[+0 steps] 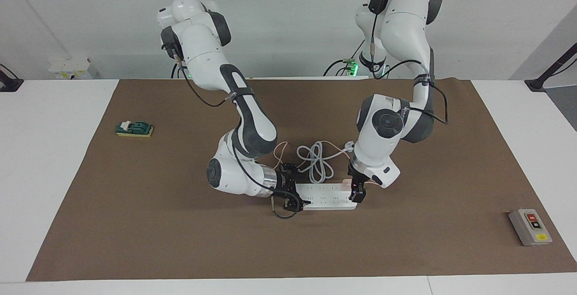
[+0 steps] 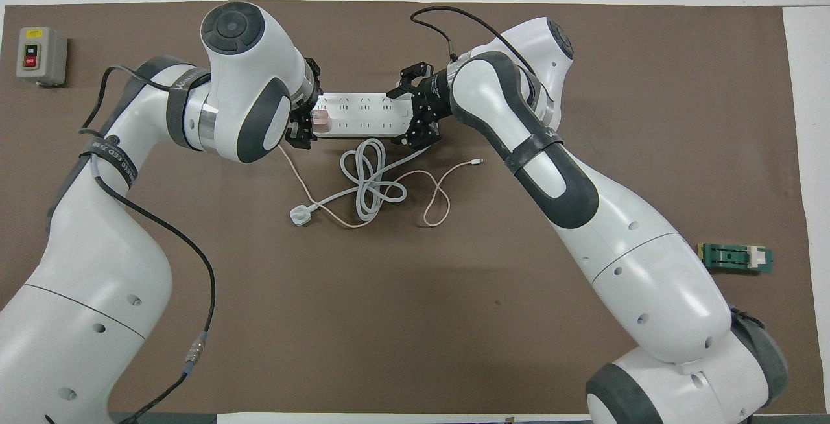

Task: Unplug charger and place it aside
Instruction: 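Grasp the pink charger with the left gripper while the right gripper holds the strip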

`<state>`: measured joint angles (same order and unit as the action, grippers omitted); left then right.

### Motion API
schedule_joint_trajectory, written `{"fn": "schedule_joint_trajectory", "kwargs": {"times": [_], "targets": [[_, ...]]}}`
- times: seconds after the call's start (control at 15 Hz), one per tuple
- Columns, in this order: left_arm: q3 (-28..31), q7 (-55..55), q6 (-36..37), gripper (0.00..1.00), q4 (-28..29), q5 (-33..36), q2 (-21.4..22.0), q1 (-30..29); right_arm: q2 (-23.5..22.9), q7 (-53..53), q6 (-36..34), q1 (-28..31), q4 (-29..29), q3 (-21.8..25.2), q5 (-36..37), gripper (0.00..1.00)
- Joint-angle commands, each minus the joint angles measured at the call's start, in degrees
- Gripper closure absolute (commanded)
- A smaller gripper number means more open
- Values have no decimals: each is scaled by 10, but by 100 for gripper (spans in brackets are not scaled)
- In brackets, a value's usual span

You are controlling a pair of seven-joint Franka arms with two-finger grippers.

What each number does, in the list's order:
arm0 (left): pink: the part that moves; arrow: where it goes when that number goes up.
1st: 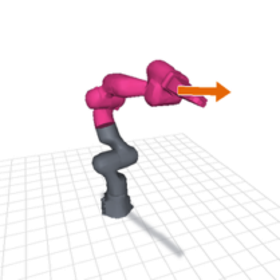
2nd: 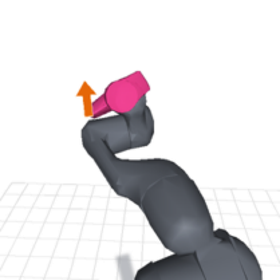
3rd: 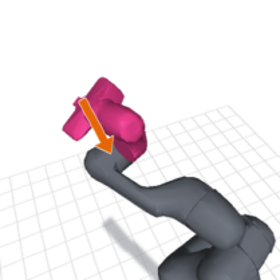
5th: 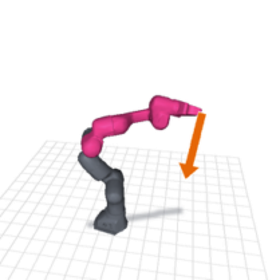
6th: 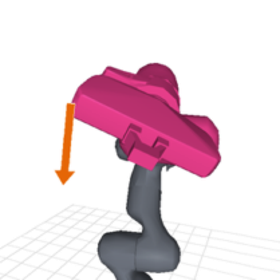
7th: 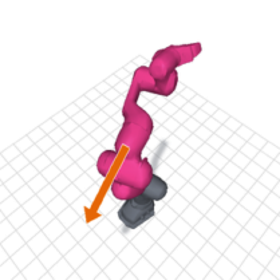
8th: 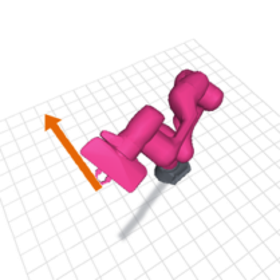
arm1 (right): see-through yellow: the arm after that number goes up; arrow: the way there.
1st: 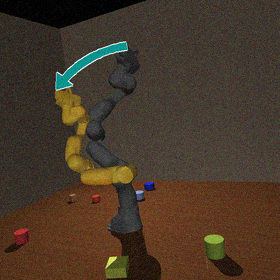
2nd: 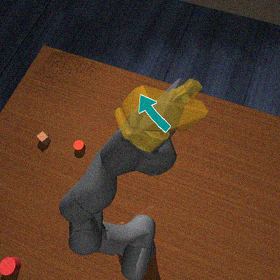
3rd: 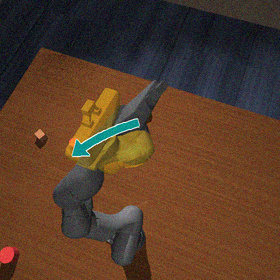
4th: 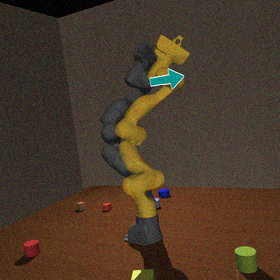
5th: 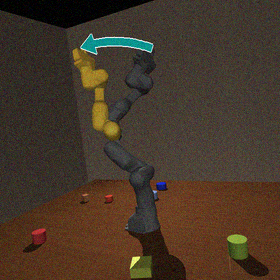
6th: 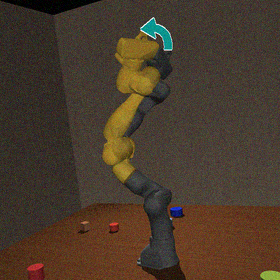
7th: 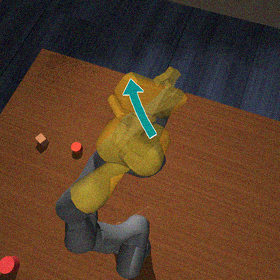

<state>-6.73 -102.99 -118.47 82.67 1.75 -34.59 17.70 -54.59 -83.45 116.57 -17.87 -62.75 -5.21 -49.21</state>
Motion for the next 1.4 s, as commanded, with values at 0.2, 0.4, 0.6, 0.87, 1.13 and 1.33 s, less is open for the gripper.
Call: {"fn": "schedule_joint_trajectory", "kwargs": {"times": [0.2, 0.4, 0.6, 0.87, 1.13, 1.33], "targets": [[9, -14, -13, 63, 42, 19, 26, 11, -47, 27, -22, -1, 92, 2, 44, 0], [9, -13, -14, 100, 44, 23, 29, 10, -48, 36, -13, -2, 91, 4, 46, 0], [9, -13, -15, 100, 48, 24, 29, 10, -53, 37, -6, -2, 90, 2, 45, 0], [9, -13, -19, 100, 49, 24, 30, 10, -61, 37, 6, -4, 88, 2, 44, 0], [9, -13, -18, 100, 49, 24, 30, 10, -61, 37, 17, -11, 83, 2, 45, 0], [9, -13, -18, 100, 49, 24, 30, 10, -61, 39, 26, -12, 78, 3, 48, 13]]}}
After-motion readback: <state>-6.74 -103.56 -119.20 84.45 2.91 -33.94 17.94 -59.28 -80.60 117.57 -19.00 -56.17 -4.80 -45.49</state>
